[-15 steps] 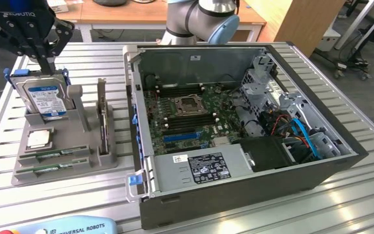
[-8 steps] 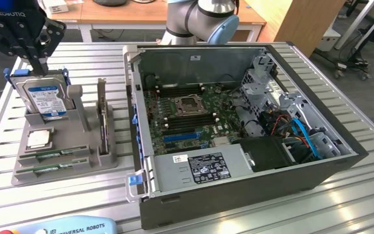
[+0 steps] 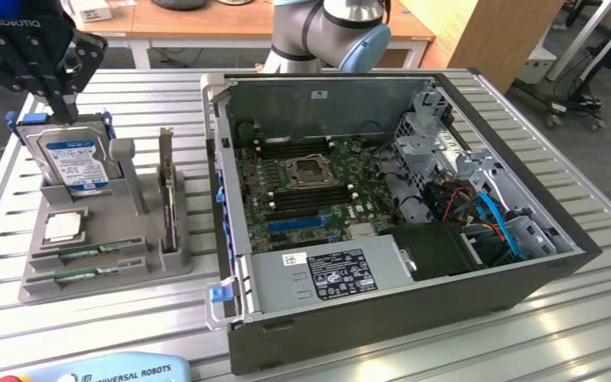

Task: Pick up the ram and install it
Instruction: 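Reach for the ram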

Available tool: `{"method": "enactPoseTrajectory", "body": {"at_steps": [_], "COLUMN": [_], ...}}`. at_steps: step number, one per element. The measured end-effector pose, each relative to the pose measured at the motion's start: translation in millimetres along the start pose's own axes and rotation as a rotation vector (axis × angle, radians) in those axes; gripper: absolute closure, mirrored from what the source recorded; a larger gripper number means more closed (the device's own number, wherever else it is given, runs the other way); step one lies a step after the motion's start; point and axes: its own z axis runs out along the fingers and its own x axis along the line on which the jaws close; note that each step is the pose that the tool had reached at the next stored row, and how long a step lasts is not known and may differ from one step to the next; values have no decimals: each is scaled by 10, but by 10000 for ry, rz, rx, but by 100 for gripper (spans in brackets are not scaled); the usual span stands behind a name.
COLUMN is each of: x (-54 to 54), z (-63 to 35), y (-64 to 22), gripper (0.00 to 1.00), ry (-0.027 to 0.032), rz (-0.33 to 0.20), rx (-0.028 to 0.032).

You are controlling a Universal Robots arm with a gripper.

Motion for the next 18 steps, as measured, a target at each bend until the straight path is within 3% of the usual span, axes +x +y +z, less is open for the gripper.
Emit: {"method": "enactPoseTrajectory", "body": {"at_steps": [18], "x": [-16], "z": [-11], "y": [-247], "gripper": [90], "ry": [0], "rz": [-1], "rx": [0]}}
